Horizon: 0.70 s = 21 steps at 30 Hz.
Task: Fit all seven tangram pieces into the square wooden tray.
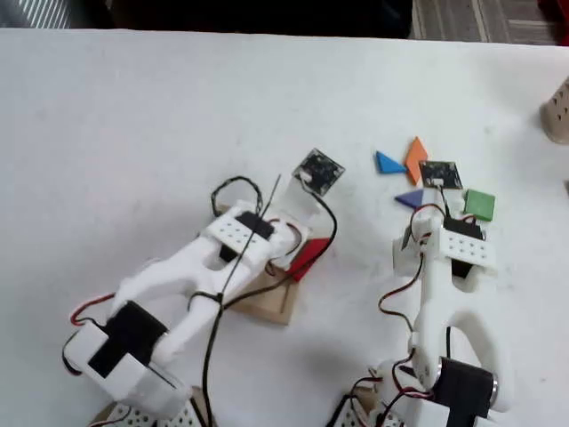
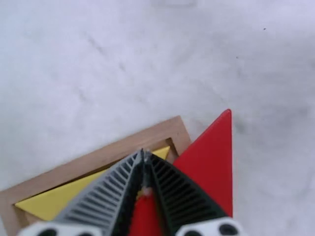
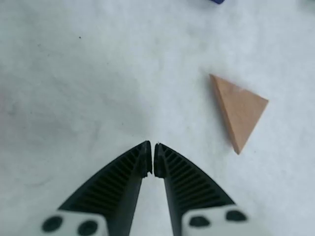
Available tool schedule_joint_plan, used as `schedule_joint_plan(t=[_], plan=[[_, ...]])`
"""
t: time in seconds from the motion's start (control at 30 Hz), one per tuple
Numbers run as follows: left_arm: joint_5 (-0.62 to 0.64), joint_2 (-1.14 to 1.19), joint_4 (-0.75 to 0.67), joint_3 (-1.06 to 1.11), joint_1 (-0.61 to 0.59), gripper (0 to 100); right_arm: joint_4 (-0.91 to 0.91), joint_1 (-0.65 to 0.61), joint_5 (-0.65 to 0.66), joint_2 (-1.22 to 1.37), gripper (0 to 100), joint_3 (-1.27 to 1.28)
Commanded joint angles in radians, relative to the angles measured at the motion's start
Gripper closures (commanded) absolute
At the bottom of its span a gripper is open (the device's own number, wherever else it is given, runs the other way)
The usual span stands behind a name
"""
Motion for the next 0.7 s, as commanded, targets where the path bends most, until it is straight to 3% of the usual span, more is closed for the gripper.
schedule_joint_plan(t=[0.0,0.37,0.67], plan=[[-0.011,-0.056,-0.025,-0.015,0.005,98,-0.012,-0.015,0.015,-0.004,98.1,-0.005],[-0.002,-0.096,-0.017,-0.094,0.041,98,-0.012,-0.015,0.017,-0.004,98.1,-0.005],[-0.009,-0.259,-0.072,0.068,0.265,98,-0.019,-0.005,0.011,-0.004,98.1,-0.003]])
